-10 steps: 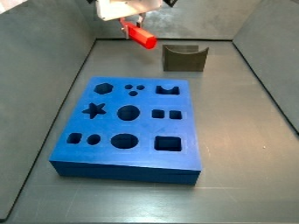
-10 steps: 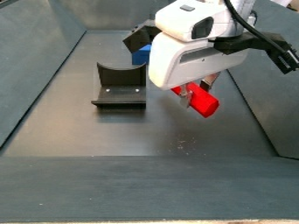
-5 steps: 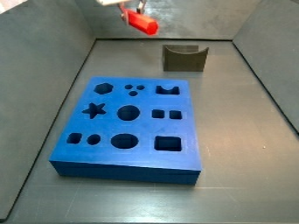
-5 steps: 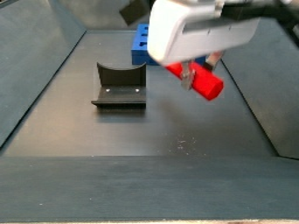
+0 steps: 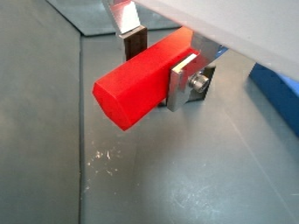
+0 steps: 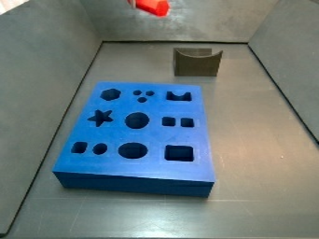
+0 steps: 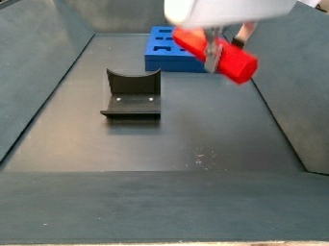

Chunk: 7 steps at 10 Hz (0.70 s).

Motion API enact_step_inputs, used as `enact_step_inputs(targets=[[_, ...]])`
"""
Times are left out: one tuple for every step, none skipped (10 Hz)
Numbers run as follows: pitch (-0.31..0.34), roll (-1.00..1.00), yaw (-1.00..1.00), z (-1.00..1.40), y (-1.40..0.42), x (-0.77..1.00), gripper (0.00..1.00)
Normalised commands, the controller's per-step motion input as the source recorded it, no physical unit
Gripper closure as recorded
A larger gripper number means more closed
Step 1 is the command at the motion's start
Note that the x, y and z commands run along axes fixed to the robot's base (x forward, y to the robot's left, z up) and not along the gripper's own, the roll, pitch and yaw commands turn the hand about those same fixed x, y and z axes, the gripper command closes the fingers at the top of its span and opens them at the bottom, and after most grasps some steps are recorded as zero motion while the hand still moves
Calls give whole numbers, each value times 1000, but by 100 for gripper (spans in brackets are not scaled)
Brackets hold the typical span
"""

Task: Pick up the hexagon object. Move up. Place the hexagon object on the fixture. Regrasp the hexagon object. Move to above the board. Insert the hexagon object.
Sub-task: Place the hexagon object on the fixture.

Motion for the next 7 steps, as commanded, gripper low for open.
enact_step_inputs(targets=[[103,82,12,312,6,3,100],[67,-2,-1000,216,-1000,541,100],[69,-2,-1000,145,-1000,549,100],[85,-1,-1000,139,-1000,574,100],[101,0,-1000,153,-1000,611,100],[121,3,-1000,120,-798,553,100],[153,10,-1000,61,-397,415,100]])
